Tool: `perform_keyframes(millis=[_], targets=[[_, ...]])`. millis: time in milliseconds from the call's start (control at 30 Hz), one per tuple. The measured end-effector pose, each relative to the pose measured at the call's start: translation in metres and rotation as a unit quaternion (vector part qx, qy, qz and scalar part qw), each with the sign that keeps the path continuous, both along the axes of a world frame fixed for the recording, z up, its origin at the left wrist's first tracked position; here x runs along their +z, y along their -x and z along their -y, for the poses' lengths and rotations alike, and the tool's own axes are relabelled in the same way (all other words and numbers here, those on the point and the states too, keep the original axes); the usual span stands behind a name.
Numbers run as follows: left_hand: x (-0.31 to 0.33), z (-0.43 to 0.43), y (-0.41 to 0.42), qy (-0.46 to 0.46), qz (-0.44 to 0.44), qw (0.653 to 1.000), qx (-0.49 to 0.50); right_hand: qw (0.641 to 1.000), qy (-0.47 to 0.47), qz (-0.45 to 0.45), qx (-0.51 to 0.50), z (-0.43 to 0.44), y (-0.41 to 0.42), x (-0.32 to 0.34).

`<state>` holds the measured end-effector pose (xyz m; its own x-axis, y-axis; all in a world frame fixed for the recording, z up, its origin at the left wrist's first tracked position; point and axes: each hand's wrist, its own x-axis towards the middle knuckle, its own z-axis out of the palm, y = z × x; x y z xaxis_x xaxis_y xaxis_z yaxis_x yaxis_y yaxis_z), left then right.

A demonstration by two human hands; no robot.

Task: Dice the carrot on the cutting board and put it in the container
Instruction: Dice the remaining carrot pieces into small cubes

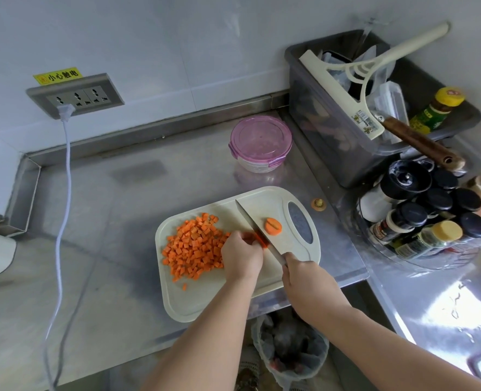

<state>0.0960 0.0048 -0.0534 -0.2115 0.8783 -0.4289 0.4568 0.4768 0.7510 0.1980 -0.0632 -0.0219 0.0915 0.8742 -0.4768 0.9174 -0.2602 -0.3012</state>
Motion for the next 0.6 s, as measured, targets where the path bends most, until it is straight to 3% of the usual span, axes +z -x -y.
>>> perform_keyframes(millis=[300, 600], targets=[[0.002, 0.0, 0.0, 0.001, 0.004, 1.0, -0.002, 0.999, 0.025, 0.035, 0.032, 0.001, 0.003, -0.002], [-0.001, -0.002, 0.0, 0.009, -0.011, 1.0, -0.01, 0.999, 0.039, 0.005, 0.007, -0.005, 0.004, 0.012]])
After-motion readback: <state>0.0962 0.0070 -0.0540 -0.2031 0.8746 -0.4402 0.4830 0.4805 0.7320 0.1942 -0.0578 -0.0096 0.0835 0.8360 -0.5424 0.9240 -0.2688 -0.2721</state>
